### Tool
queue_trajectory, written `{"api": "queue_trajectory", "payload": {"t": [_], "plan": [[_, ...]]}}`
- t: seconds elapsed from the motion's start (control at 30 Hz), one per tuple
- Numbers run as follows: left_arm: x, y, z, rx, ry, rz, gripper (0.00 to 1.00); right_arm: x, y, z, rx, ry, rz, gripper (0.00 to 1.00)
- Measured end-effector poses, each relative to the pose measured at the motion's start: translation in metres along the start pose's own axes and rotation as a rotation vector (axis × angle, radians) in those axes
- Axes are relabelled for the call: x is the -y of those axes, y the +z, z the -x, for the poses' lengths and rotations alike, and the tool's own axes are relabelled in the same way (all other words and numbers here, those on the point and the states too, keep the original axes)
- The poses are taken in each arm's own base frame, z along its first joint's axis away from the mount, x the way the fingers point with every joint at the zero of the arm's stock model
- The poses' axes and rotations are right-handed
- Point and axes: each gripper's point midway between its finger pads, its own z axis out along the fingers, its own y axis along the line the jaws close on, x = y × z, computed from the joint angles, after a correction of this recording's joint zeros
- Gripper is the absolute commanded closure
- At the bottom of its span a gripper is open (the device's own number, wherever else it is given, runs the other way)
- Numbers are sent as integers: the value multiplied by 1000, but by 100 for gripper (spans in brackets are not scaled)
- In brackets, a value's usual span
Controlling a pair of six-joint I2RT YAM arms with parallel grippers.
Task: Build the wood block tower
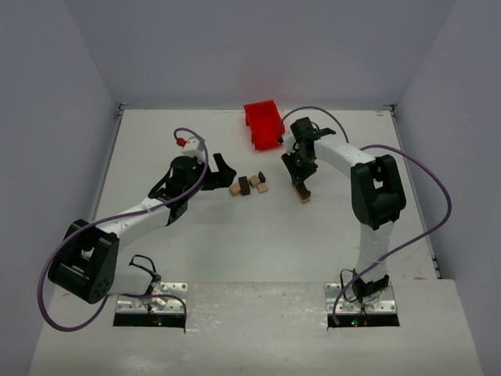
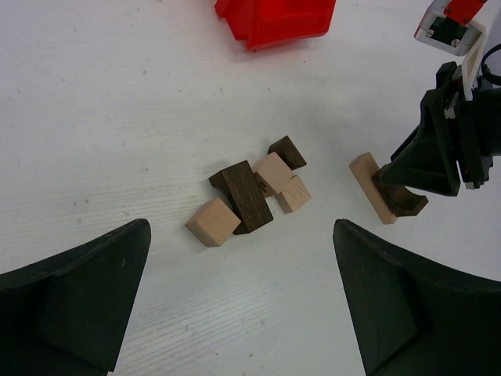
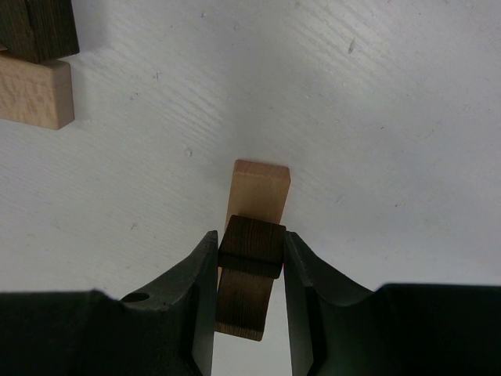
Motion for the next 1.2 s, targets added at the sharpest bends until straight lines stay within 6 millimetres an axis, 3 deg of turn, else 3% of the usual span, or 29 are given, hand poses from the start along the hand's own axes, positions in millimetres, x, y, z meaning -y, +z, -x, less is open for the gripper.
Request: {"api": "queue_trajectory", "payload": {"t": [1.2], "plan": [[0,0,-2,-6,0,-5,0,0,6,4,-5,12,9,91]]}}
